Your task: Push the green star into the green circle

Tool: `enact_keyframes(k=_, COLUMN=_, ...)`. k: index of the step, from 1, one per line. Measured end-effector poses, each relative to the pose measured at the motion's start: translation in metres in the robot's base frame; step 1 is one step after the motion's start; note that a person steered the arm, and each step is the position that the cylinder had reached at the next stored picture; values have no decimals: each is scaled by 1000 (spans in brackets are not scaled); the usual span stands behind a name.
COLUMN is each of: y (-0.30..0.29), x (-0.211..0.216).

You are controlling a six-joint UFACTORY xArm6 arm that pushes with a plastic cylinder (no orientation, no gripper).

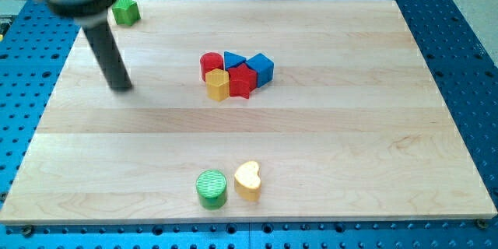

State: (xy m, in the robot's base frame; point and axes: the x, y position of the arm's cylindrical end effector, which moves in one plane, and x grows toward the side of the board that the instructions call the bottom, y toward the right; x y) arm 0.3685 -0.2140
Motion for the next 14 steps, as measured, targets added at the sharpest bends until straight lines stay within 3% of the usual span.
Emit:
enact_keyframes(k=2, y=-36, x=-151)
enact_keyframes(k=4, y=-13, x=-177)
enact_keyframes(k=5, y=78, x=-167)
enact_keyframes(k=6, y=125, x=-169)
enact_keyframes(k=7, y=127, x=-146)
enact_keyframes(k=9, y=103, x=1)
enact_keyframes(k=11, y=85, x=-64)
enact_keyframes(k=12, y=48, x=-7)
enact_keyframes(k=13, y=62, x=61)
enact_keyframes(k=14, y=80, x=99)
